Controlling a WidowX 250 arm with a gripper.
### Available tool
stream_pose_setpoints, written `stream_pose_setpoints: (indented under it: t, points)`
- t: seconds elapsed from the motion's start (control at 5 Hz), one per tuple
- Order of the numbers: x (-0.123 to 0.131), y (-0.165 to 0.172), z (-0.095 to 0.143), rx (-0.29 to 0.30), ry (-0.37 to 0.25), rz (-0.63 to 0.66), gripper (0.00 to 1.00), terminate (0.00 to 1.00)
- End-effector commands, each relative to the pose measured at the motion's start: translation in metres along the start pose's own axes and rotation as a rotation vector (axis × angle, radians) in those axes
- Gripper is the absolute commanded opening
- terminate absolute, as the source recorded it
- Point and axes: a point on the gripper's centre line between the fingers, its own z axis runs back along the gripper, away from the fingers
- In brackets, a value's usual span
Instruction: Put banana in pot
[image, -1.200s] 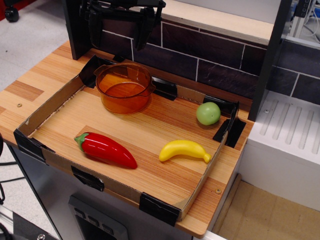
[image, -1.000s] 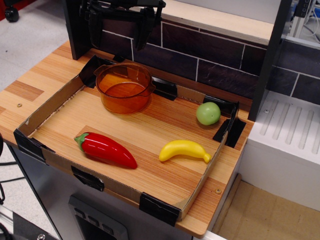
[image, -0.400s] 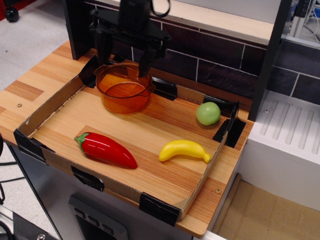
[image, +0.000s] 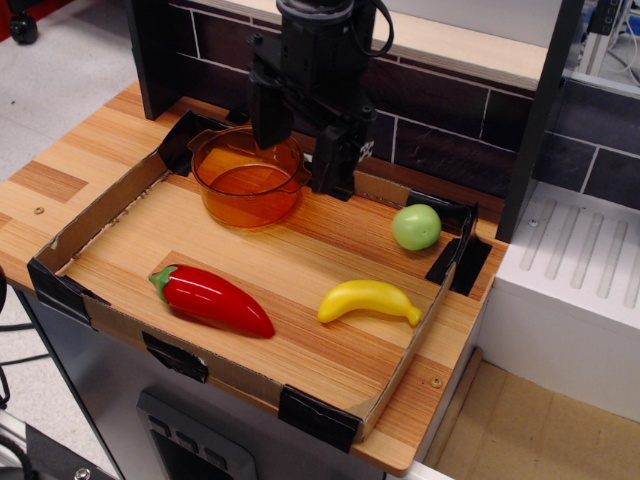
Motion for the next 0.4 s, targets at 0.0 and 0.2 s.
stream_pose_setpoints:
  t: [0.0, 0.2]
  points:
    - [-0.001, -0.021, -0.005, -0.127, 0.008, -0.478, 1.0, 0.0]
    - [0.0, -0.026, -0.02, -0.107, -0.001, -0.708, 1.0, 0.0]
